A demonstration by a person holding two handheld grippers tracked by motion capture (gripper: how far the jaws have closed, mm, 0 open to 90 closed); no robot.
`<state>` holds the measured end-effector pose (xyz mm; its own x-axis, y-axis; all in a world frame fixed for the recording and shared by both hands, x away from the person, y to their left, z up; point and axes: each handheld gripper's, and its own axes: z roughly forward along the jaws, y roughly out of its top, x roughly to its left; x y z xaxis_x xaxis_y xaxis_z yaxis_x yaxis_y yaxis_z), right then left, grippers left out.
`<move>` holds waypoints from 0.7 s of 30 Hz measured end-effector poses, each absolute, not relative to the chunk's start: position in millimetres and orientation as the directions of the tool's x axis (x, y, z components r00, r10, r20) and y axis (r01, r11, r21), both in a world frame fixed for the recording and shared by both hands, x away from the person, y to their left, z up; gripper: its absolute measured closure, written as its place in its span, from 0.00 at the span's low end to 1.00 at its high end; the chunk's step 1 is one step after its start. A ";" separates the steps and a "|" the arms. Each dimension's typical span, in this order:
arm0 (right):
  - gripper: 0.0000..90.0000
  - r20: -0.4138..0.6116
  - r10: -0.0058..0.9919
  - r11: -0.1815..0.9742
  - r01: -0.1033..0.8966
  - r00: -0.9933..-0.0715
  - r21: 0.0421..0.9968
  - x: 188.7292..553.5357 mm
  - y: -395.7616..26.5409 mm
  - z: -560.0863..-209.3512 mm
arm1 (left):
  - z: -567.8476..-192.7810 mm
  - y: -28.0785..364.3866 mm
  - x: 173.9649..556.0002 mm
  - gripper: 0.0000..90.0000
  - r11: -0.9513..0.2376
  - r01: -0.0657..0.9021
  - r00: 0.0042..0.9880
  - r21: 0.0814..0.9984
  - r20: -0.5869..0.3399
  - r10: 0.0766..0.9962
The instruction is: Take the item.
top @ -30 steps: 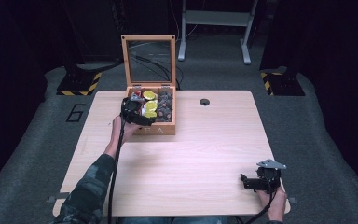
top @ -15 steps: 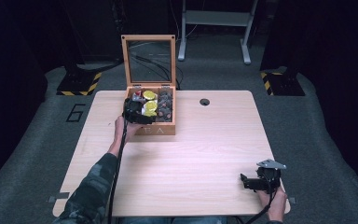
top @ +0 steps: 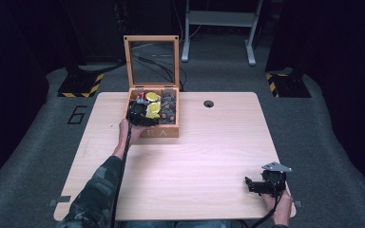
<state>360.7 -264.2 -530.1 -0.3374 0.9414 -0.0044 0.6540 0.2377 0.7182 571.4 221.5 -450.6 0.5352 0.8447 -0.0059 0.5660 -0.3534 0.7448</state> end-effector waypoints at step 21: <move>0.00 -0.005 0.941 0.238 0.654 -0.337 0.718 360.6 -264.1 -530.1 | -441.2 222.8 564.5 0.41 -0.350 0.529 0.536 0.773 0.015 0.844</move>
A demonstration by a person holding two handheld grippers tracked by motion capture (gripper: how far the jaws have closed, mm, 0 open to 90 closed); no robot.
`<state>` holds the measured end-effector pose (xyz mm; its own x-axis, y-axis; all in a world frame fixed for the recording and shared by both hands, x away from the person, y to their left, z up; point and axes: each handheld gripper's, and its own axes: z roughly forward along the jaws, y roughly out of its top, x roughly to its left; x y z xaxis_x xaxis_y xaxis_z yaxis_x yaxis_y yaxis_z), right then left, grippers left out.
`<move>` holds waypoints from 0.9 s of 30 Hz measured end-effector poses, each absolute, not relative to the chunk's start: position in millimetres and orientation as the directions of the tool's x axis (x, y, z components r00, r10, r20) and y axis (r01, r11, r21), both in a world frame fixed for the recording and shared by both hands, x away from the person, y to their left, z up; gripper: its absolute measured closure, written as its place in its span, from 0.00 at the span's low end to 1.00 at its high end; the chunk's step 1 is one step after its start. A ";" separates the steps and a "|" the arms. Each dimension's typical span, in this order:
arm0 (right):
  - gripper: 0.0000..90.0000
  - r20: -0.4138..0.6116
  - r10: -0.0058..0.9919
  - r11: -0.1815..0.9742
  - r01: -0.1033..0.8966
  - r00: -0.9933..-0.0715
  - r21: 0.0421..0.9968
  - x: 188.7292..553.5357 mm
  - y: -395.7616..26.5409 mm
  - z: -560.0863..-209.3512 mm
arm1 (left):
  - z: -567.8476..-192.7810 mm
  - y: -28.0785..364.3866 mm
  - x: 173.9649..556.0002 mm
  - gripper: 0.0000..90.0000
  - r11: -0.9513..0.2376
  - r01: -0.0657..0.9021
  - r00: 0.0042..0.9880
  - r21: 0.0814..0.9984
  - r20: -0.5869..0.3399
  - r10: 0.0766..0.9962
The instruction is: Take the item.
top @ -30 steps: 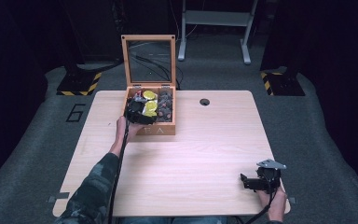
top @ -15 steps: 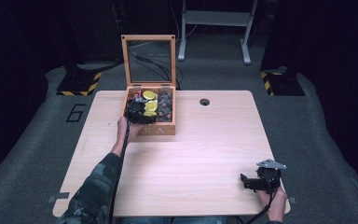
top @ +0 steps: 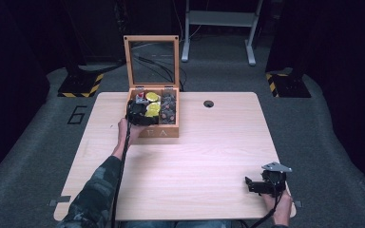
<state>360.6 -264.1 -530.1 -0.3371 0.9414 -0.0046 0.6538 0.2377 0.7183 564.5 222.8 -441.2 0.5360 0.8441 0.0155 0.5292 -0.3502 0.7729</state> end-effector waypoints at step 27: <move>0.00 -0.005 0.941 0.238 0.654 -0.337 0.718 360.6 -264.1 -530.1 | -399.8 208.1 531.2 0.41 -0.346 0.405 0.584 0.847 0.052 0.810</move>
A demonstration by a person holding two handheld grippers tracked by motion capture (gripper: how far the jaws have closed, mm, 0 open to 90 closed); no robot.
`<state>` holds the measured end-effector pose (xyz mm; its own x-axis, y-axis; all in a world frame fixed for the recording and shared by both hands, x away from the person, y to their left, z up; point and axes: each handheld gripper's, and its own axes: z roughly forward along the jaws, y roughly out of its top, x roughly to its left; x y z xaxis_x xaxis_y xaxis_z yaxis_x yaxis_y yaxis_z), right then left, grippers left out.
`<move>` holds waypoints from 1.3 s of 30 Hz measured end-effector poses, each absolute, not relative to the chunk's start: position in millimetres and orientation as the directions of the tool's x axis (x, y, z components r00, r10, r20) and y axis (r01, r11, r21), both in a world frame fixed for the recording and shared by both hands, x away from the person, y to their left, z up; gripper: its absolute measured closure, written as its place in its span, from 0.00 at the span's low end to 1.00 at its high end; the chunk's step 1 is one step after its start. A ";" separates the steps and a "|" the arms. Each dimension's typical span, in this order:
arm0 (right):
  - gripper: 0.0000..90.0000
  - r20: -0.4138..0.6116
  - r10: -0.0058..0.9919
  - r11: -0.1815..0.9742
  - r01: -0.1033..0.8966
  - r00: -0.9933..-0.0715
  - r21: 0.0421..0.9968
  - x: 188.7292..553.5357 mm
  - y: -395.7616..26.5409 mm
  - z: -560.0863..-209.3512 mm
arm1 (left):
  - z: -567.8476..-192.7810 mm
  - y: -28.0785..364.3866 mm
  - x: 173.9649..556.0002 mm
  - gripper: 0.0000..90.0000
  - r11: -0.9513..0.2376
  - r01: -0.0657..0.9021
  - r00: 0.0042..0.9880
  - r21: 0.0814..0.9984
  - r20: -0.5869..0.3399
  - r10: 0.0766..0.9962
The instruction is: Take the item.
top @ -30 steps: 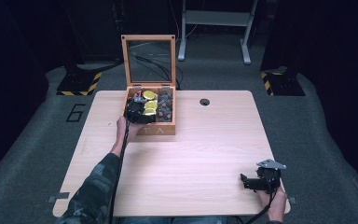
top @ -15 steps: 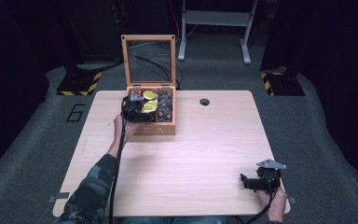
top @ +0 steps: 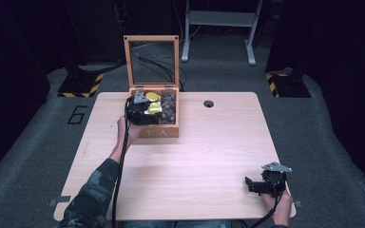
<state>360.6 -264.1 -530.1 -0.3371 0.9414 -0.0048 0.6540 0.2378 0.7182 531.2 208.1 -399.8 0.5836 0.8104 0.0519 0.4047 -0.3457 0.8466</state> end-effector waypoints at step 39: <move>0.00 -0.005 0.942 0.238 0.654 -0.337 0.718 360.5 -264.1 -530.1 | -388.9 123.8 509.9 0.41 -0.399 0.301 0.704 0.866 0.080 0.706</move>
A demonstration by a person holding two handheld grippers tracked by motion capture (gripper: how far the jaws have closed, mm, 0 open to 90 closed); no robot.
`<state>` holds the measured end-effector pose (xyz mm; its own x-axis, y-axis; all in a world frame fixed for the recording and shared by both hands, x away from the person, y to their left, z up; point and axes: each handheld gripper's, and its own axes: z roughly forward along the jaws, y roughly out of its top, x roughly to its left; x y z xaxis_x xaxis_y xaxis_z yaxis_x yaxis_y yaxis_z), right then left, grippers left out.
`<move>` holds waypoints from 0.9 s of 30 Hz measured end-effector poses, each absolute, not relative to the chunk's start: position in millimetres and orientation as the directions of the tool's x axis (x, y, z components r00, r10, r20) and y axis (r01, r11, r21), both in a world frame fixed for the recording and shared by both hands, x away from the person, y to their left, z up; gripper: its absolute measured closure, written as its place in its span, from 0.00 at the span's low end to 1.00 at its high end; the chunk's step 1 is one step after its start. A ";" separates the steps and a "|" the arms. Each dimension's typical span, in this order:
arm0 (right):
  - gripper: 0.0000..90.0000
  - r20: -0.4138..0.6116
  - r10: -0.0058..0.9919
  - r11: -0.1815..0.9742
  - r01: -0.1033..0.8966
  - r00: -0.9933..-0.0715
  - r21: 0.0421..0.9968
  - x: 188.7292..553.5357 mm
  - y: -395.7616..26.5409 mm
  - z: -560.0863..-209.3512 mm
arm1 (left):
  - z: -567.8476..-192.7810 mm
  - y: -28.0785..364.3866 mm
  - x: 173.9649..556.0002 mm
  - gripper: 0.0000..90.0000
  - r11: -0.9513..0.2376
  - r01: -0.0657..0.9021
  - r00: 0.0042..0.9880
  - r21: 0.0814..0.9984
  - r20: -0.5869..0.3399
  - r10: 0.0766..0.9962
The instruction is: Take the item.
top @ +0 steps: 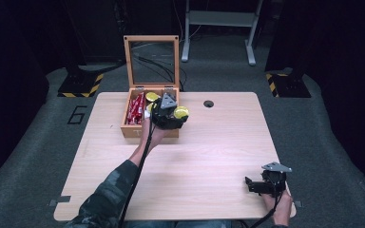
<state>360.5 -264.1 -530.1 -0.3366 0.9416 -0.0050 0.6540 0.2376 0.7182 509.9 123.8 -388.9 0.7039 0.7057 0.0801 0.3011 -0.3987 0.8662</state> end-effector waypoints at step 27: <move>0.00 -0.004 0.942 0.237 0.654 -0.337 0.718 360.4 -264.0 -530.1 | -431.6 80.0 513.2 0.41 -0.434 0.331 0.734 0.838 0.061 0.677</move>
<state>360.4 -264.0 -530.1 -0.3368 0.9416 -0.0042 0.6540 0.2371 0.7184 513.2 80.0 -431.6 0.7338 0.6767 0.0606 0.3311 -0.4341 0.8378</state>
